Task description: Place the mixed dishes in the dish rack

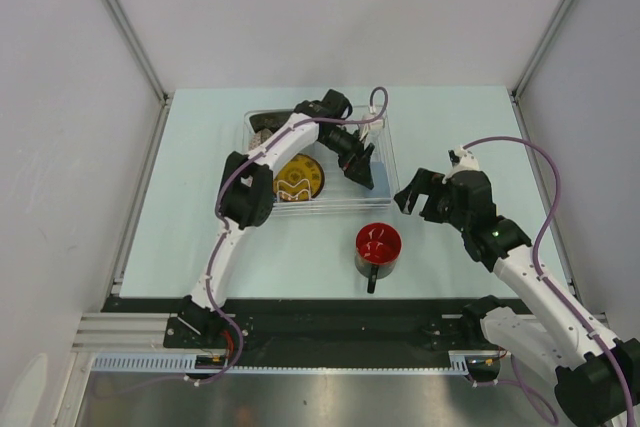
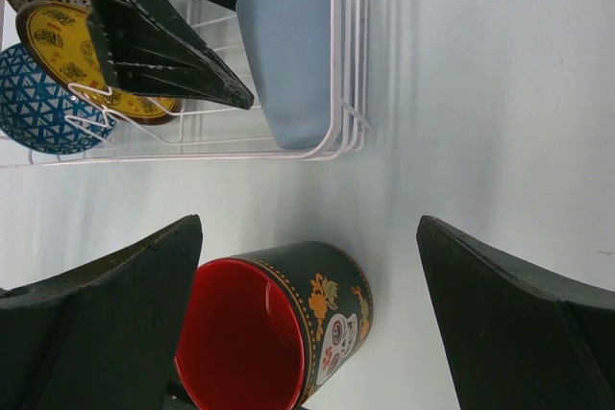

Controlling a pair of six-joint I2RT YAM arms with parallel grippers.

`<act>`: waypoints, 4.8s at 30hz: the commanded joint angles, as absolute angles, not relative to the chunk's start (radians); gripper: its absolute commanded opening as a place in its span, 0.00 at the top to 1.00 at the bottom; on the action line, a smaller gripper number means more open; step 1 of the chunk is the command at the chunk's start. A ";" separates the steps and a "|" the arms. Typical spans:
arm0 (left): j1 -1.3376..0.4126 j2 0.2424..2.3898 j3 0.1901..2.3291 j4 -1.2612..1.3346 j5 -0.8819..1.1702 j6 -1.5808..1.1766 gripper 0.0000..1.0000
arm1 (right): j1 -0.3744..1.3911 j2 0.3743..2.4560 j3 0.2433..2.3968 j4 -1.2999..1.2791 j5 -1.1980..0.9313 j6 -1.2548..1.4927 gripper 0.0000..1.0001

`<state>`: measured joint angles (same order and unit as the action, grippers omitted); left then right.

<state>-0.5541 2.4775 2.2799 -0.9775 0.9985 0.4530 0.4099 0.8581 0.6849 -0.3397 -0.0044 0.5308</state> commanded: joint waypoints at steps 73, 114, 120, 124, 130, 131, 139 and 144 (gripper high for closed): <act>-0.466 1.465 1.255 0.583 1.290 -0.977 1.00 | 0.494 1.058 0.640 0.858 -0.506 1.243 0.11; -0.353 1.454 1.486 -0.079 1.262 -0.471 0.00 | 0.270 1.130 0.996 0.125 -0.627 0.955 1.00; -0.151 1.408 1.559 -0.388 1.285 -0.206 0.00 | 0.309 1.501 1.680 -0.699 -0.271 0.432 1.00; -0.008 1.358 1.520 -0.508 1.333 -0.060 0.00 | 0.402 1.780 2.087 -1.010 -0.002 0.264 1.00; 0.158 1.350 1.476 -0.809 1.290 0.257 0.00 | 0.451 2.100 2.497 -1.184 0.178 0.198 1.00; 0.164 1.354 1.468 -0.834 1.286 0.290 0.00 | 0.454 2.120 2.503 -1.186 0.196 0.190 1.00; 0.213 1.348 1.420 -0.865 1.276 0.377 0.00 | 0.521 2.270 2.505 -1.186 0.322 0.155 1.00; 0.221 1.348 1.407 -0.881 1.270 0.413 0.00 | 0.545 2.315 2.513 -1.161 0.336 0.130 1.00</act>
